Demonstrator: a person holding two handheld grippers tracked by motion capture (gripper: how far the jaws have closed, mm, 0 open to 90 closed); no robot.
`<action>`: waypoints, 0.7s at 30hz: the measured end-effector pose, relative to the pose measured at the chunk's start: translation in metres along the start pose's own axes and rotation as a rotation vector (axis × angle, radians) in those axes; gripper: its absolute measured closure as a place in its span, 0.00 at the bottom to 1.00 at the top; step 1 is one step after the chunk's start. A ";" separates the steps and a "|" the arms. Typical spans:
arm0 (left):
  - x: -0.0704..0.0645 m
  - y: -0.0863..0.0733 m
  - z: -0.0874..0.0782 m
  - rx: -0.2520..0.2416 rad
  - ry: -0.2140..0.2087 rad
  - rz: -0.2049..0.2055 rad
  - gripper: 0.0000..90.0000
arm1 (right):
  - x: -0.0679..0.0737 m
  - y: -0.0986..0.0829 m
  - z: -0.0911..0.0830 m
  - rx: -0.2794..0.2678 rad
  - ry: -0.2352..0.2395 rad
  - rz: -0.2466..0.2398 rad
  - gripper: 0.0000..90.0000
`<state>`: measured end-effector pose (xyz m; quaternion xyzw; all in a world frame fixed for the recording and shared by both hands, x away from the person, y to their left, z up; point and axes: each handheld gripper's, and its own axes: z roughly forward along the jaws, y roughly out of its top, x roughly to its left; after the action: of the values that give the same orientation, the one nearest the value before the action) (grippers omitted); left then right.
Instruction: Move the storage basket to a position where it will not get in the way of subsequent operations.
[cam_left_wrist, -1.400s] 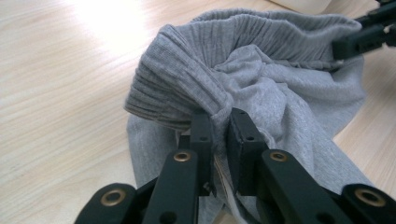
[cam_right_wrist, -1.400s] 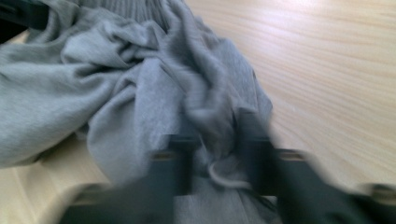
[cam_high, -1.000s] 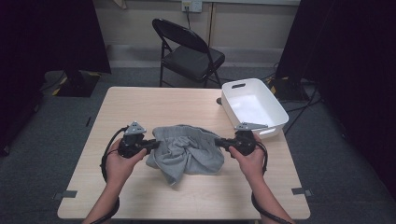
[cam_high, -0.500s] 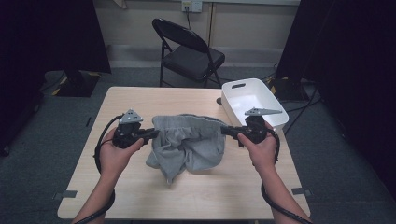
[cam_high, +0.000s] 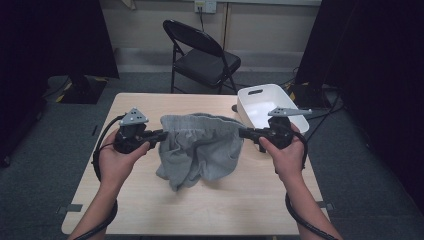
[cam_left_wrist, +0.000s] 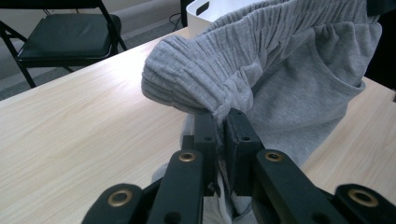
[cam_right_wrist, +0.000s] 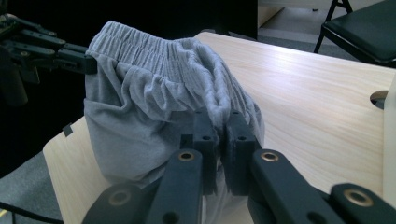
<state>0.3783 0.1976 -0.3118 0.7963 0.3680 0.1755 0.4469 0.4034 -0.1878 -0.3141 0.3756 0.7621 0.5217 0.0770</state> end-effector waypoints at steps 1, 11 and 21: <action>-0.001 0.001 -0.002 -0.002 -0.002 0.004 0.94 | 0.001 0.000 -0.001 -0.001 -0.001 -0.002 0.95; -0.008 0.009 -0.012 -0.018 0.002 0.013 0.94 | 0.013 0.010 -0.025 -0.027 -0.008 -0.001 0.95; 0.018 -0.002 0.017 0.022 0.004 -0.022 0.94 | -0.010 -0.003 0.008 0.031 -0.025 0.036 0.95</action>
<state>0.3996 0.2018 -0.3234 0.7967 0.3796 0.1682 0.4391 0.4130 -0.1895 -0.3229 0.3967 0.7622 0.5065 0.0716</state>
